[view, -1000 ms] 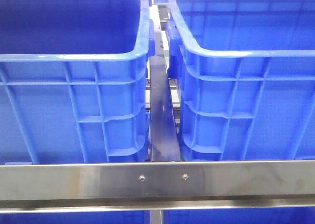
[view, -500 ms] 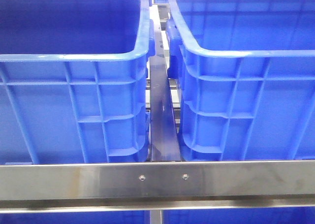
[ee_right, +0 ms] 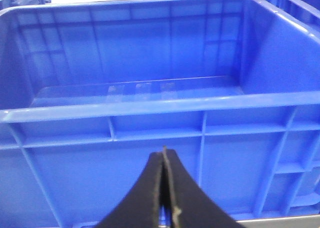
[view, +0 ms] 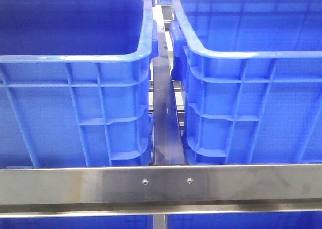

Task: Pick red and yellow buttons and place in box
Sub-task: 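Lower the left gripper into the button crate toward a red button, then grasp the red-capped push button with the left gripper and lift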

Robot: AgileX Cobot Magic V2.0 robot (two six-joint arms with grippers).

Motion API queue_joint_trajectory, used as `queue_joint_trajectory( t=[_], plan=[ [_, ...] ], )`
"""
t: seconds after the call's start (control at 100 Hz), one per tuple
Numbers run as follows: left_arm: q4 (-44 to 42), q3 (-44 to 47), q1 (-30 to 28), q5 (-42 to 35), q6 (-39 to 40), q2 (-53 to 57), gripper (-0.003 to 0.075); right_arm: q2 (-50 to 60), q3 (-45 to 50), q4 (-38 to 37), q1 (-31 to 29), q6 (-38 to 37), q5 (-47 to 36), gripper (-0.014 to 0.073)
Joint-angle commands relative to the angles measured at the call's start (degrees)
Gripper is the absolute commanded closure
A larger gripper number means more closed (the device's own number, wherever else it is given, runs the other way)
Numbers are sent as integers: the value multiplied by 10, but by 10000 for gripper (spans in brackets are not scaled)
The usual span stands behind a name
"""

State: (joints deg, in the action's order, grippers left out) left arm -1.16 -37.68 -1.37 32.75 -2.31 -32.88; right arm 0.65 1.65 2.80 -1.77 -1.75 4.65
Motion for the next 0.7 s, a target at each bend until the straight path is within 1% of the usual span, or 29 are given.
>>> queue_joint_trajectory(
  t=[0.0, 0.08, 0.15, 0.22, 0.27, 0.29, 0.32, 0.34, 0.39, 0.44, 0.59, 0.69],
  plan=[
    [7, -45, 4, -9, 2, -49, 739, 13, -9, -6, 0, 4, -43, 654],
    [12, -68, 4, 11, 2, -87, 728, 13, -9, -6, 0, 4, -43, 654],
    [20, -86, 4, 32, 2, -117, 663, 13, -9, -6, 0, 4, -43, 654],
    [23, -100, 4, 45, 2, -142, 543, 13, -9, -6, 0, 4, -43, 654],
    [23, -108, 4, 50, 2, -155, 426, 13, -9, -6, 0, 4, -43, 654],
    [23, -110, 4, 50, 2, -160, 396, 13, -9, -6, 0, 4, -43, 654],
    [23, -113, 4, 49, 2, -167, 330, 13, -9, -6, 0, 4, -43, 654],
    [23, -115, 4, 49, 2, -171, 296, 13, -9, -6, 0, 4, -43, 654],
    [23, -119, 4, 49, 2, -183, 244, 13, -9, -6, 0, 4, -43, 654],
    [23, -126, 4, 50, 2, -192, 224, 13, -9, -6, 0, 4, -43, 654],
    [24, -157, 28, 54, 0, -243, 226, 13, -9, -6, 0, 4, -43, 654],
    [24, -189, 50, 69, -3, -285, 226, 13, -9, -6, 0, 4, -43, 654]
  ],
)
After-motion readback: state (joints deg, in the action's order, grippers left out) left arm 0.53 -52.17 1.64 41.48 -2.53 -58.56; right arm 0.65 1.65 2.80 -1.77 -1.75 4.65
